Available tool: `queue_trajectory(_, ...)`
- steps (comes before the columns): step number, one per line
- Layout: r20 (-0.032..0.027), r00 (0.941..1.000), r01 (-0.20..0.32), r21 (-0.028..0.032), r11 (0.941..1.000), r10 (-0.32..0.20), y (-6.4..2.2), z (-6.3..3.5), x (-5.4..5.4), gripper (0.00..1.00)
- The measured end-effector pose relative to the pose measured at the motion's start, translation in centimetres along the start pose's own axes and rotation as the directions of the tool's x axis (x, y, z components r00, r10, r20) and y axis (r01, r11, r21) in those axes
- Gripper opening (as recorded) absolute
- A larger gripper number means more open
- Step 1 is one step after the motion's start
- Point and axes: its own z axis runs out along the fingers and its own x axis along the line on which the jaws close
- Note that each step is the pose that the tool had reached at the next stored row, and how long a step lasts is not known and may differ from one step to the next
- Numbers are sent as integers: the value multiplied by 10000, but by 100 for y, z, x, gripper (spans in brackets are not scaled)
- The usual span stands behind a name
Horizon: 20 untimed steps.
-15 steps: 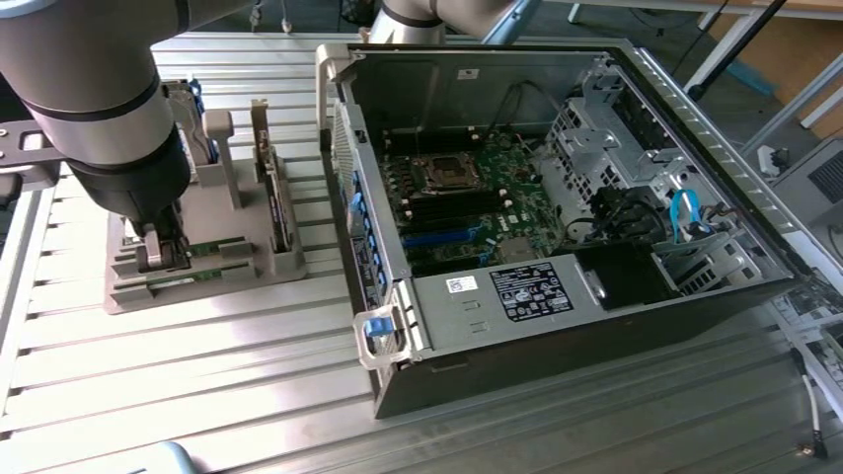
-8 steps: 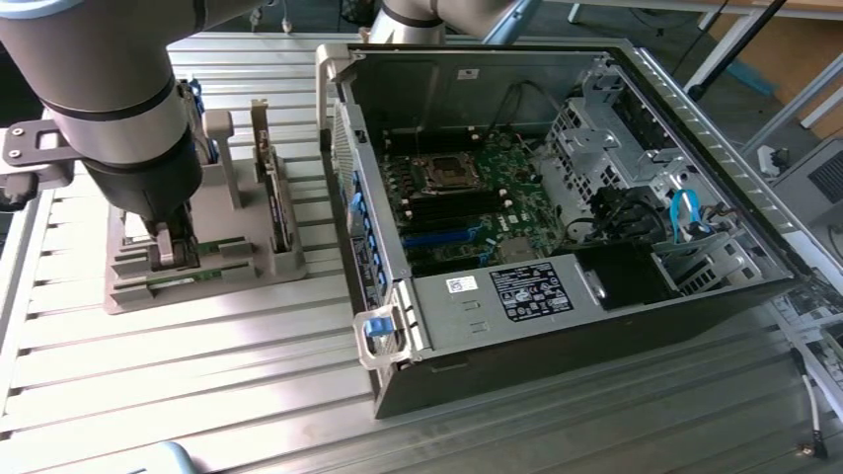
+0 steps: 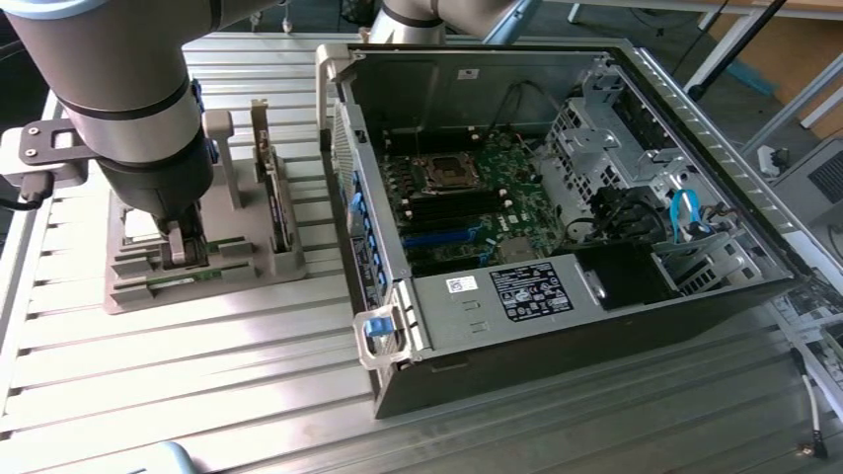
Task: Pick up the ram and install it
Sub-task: 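Pick up the ram and move it above insertion slot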
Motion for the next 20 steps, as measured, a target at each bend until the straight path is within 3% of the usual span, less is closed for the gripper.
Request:
queue_trajectory(11,0,10000,1,0,10000,-1,-1,28,1,30)
queue_trajectory(20,0,10000,1,0,10000,-1,-4,129,5,30)
